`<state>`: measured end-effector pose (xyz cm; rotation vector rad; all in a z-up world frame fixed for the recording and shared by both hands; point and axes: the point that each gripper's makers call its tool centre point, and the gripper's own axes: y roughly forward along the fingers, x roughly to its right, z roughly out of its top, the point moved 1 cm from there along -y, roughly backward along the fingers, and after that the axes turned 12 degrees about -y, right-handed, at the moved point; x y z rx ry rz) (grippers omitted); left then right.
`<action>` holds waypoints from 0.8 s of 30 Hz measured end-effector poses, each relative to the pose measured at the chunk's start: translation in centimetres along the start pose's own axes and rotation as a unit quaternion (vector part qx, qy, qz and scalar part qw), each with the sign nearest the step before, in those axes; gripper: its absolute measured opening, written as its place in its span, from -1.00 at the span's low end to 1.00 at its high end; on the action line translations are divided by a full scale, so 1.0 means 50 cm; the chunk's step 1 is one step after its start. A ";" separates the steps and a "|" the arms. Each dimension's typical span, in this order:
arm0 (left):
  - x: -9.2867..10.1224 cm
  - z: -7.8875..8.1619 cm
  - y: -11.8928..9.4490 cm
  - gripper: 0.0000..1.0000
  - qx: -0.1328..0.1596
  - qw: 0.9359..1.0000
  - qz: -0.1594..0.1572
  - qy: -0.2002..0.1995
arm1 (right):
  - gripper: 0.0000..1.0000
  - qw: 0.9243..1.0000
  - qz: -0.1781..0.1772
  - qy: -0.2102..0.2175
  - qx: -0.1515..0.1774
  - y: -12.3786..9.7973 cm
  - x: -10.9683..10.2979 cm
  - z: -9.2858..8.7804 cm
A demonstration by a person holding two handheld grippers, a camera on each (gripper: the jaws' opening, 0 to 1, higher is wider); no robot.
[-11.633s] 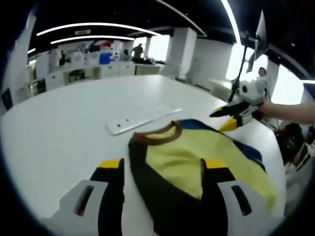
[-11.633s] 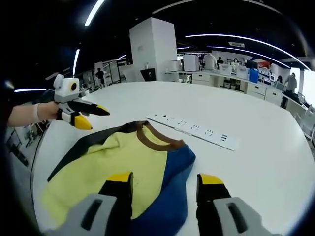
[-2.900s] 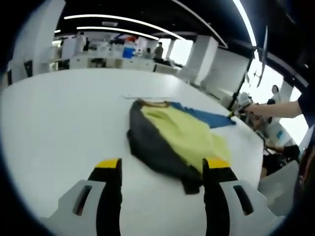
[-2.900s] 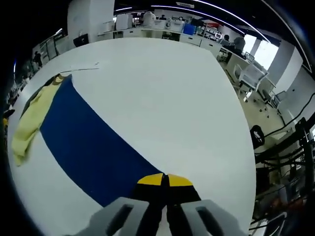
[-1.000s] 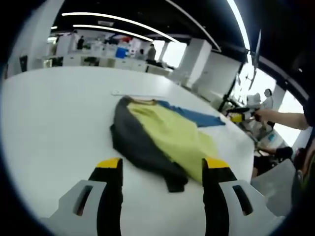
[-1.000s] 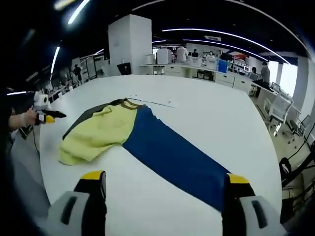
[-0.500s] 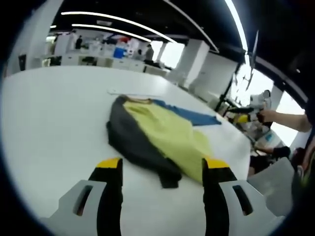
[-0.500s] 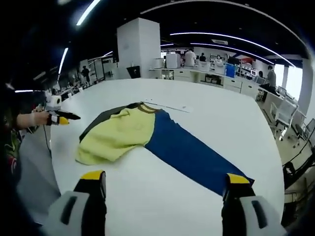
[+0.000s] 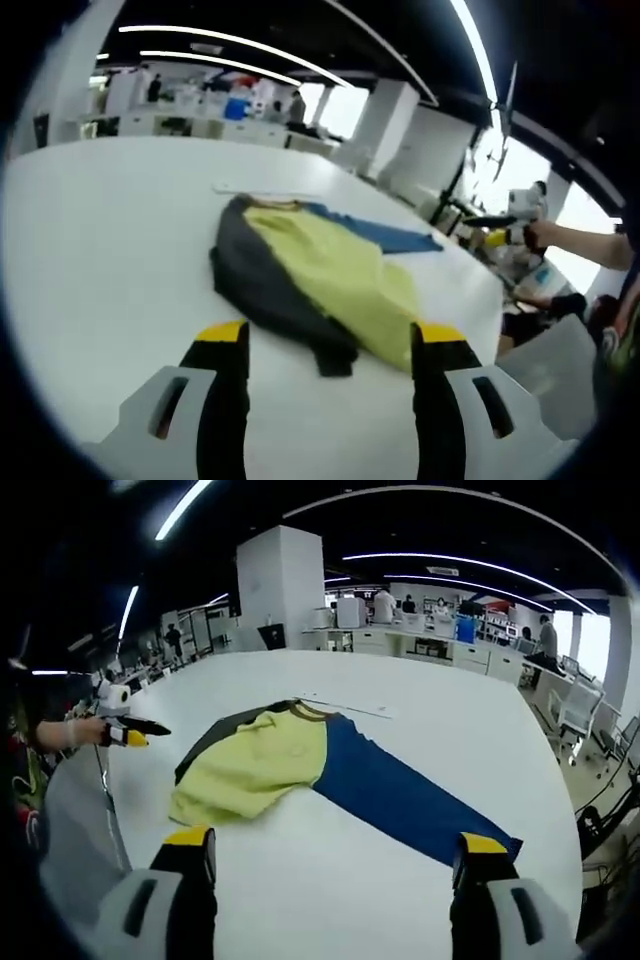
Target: Fold the garment on the visible template until the final outline fits inside the template.
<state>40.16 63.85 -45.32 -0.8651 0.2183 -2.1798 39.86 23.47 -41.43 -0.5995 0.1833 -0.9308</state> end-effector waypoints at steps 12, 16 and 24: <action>0.003 -0.048 0.010 0.22 -0.026 1.000 -0.007 0.004 | 0.98 1.000 0.004 0.003 0.011 -0.005 -0.042 0.012; 0.013 -0.065 0.026 0.21 -0.046 0.999 -0.012 0.025 | 0.97 1.000 0.002 0.007 0.009 -0.012 -0.044 0.006; 0.000 -0.107 0.062 -0.02 -0.084 0.995 -0.002 0.045 | 0.96 1.000 -0.003 0.019 0.009 -0.027 -0.058 -0.012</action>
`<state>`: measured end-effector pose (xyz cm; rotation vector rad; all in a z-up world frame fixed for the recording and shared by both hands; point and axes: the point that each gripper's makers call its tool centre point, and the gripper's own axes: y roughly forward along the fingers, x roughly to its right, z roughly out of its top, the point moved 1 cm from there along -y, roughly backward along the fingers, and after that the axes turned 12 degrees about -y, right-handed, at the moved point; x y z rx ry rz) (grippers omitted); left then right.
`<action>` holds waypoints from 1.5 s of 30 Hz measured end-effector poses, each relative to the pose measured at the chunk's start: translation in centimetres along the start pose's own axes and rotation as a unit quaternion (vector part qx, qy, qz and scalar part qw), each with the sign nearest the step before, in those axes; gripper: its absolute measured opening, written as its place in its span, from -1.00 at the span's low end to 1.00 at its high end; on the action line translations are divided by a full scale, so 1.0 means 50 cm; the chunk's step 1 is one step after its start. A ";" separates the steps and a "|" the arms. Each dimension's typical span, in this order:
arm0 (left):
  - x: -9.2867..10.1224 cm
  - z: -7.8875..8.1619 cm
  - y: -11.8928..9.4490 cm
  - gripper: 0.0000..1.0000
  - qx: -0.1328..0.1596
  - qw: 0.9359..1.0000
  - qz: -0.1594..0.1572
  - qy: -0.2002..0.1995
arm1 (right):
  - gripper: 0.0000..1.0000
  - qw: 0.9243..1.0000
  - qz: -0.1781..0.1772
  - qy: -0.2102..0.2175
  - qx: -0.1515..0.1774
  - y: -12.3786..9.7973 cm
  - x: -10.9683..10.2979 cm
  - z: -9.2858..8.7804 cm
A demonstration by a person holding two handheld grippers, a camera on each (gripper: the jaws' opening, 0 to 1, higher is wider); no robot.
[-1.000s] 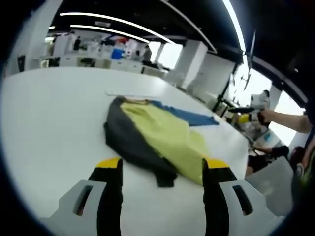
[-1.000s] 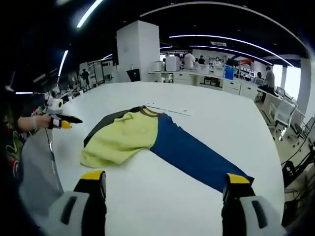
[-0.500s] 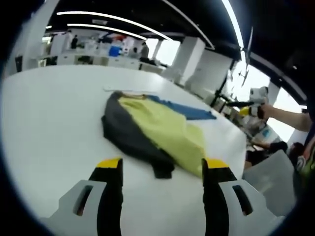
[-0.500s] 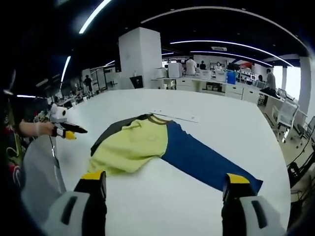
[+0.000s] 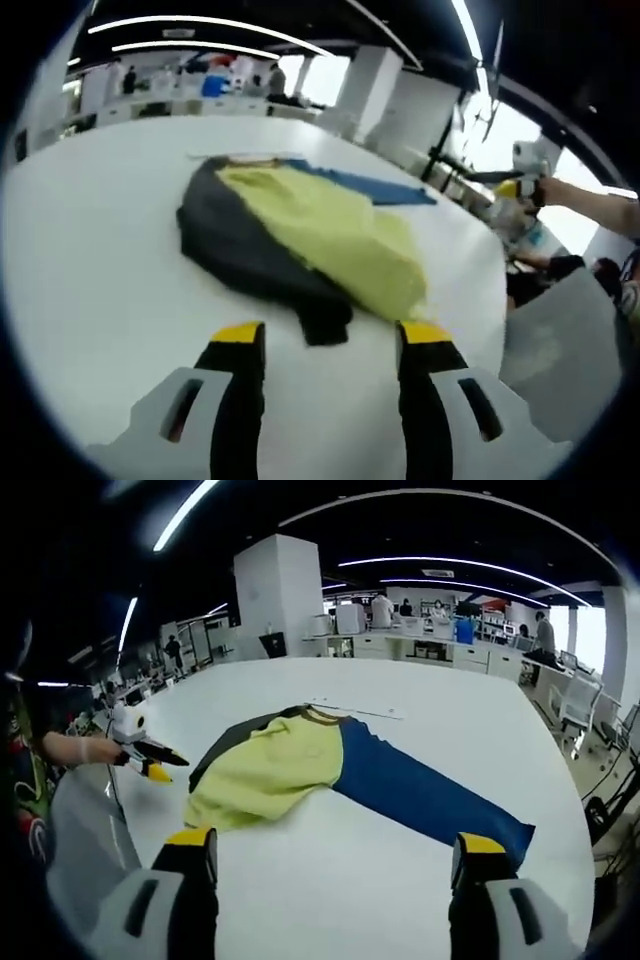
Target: Fold the garment on the visible template until the final outline fits inside the template.
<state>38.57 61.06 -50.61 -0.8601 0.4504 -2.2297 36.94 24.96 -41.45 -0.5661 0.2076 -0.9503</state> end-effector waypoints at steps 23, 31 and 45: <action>-0.024 -0.017 0.033 -1.00 -0.017 1.000 0.011 0.011 | 0.92 0.999 -0.018 0.025 -0.009 -0.042 -0.004 -0.031; -0.021 -0.003 0.004 -1.00 -0.008 1.000 0.004 -0.024 | 0.92 1.000 -0.016 0.023 -0.008 -0.041 -0.014 -0.023; -0.099 0.072 -0.132 -1.00 0.051 0.997 0.030 -0.051 | 0.91 1.000 -0.009 0.024 -0.008 -0.035 -0.029 -0.019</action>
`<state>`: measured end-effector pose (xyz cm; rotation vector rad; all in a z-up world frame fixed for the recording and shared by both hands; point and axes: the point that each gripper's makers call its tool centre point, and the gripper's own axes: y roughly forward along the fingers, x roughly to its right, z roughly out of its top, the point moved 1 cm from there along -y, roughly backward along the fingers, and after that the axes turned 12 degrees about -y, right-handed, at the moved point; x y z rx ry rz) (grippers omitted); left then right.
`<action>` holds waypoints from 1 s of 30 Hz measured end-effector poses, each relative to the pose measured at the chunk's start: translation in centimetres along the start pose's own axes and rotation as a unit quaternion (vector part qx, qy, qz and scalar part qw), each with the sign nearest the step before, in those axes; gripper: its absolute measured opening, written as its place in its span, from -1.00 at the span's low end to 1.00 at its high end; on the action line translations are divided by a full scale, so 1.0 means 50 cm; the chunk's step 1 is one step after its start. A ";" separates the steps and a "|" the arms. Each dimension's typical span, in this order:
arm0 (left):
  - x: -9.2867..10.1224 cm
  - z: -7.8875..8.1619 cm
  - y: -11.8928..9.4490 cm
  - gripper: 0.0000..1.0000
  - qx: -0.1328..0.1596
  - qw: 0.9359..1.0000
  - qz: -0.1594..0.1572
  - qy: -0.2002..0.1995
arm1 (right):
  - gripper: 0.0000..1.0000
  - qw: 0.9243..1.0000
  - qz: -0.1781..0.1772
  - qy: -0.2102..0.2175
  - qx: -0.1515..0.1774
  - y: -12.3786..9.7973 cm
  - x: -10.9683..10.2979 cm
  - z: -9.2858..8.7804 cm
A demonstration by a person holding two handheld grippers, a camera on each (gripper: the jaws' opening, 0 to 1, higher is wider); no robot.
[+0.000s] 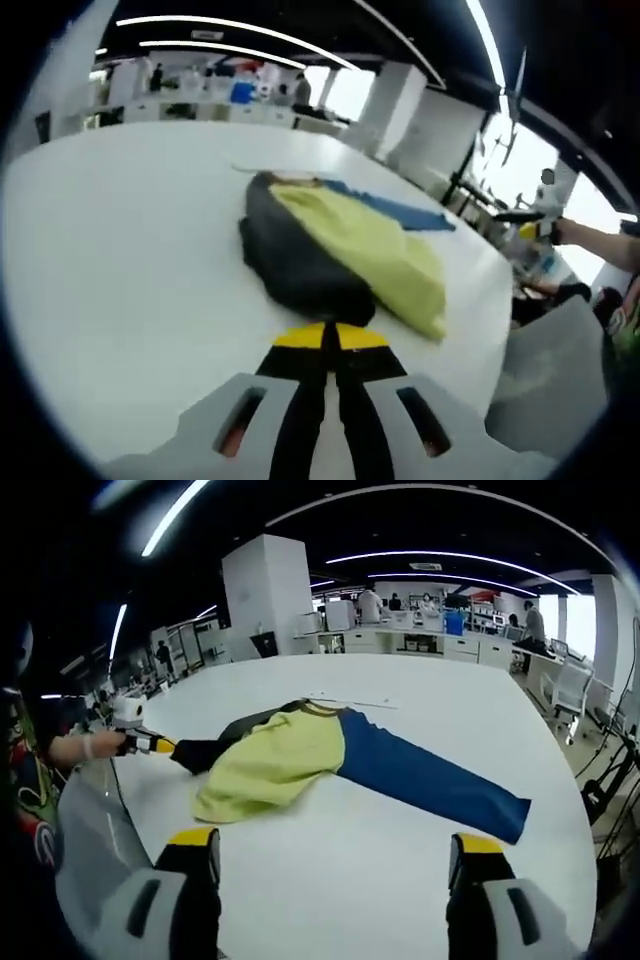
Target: Fold the garment on the visible template until the final outline fits inside the template.
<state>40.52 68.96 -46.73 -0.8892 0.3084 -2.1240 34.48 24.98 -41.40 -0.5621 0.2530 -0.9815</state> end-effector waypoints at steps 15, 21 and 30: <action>-0.149 0.117 -0.089 -1.00 0.050 0.997 0.060 -0.017 | 0.90 1.000 0.015 -0.006 -0.005 0.023 -0.025 0.009; -0.205 0.138 -0.097 -1.00 0.059 0.994 0.092 -0.023 | 0.90 1.000 0.018 -0.006 -0.010 0.024 -0.026 0.009; -0.235 0.188 -0.097 -1.00 0.062 0.993 0.103 0.001 | 0.96 0.999 0.023 -0.023 0.016 0.016 -0.056 0.055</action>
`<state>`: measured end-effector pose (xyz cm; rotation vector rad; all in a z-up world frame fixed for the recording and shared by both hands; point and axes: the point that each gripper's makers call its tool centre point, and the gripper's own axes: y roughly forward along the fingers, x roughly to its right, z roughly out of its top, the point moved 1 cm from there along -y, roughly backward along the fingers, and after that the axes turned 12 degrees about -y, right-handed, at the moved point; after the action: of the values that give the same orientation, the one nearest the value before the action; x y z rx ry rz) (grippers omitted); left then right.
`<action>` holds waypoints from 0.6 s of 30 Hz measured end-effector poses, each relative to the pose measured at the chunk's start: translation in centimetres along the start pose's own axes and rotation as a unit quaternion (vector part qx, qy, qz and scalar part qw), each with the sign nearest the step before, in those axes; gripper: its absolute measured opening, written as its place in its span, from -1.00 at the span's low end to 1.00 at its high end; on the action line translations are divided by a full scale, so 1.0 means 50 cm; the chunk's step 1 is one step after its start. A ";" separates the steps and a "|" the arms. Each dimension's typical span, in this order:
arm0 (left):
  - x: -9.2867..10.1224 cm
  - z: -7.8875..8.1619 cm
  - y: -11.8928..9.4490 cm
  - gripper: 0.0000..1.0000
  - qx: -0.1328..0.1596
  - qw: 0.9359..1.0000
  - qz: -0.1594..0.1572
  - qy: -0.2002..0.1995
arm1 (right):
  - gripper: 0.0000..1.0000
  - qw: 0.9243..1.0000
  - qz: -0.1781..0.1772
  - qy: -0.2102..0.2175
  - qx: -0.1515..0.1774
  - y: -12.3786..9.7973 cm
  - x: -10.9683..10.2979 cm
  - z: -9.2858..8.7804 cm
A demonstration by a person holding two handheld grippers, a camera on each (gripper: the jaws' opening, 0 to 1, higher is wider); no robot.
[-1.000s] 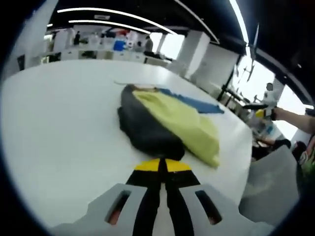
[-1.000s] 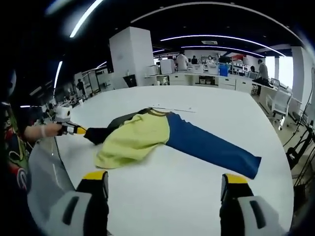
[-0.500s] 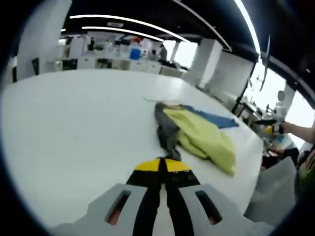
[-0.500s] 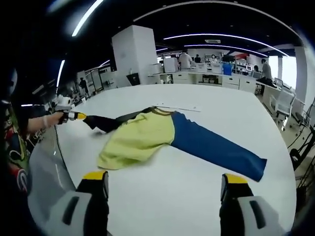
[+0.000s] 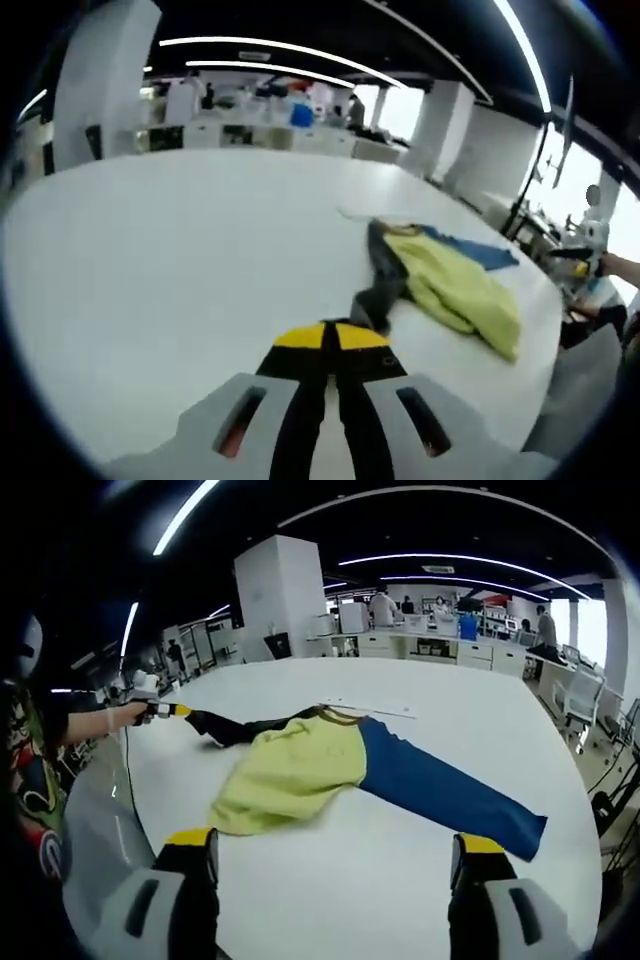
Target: Fold the garment on the visible template until the final outline fits inside the template.
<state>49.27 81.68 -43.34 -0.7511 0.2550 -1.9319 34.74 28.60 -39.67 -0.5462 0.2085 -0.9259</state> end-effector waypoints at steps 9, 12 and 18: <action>-0.032 0.050 -0.015 -1.00 0.012 1.000 0.014 0.016 | 0.96 1.000 0.005 -0.005 -0.003 0.007 -0.020 0.007; -0.065 0.058 -0.012 -1.00 0.009 1.000 0.027 0.007 | 0.96 1.000 0.008 -0.005 -0.006 0.013 -0.023 0.006; -0.120 0.069 0.004 -1.00 0.001 0.999 0.053 0.000 | 0.96 1.000 0.016 -0.005 -0.009 0.025 -0.021 0.007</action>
<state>53.29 87.29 -43.08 -0.7230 0.2879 -1.8309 35.14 30.17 -40.11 -0.5618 0.2162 -0.8915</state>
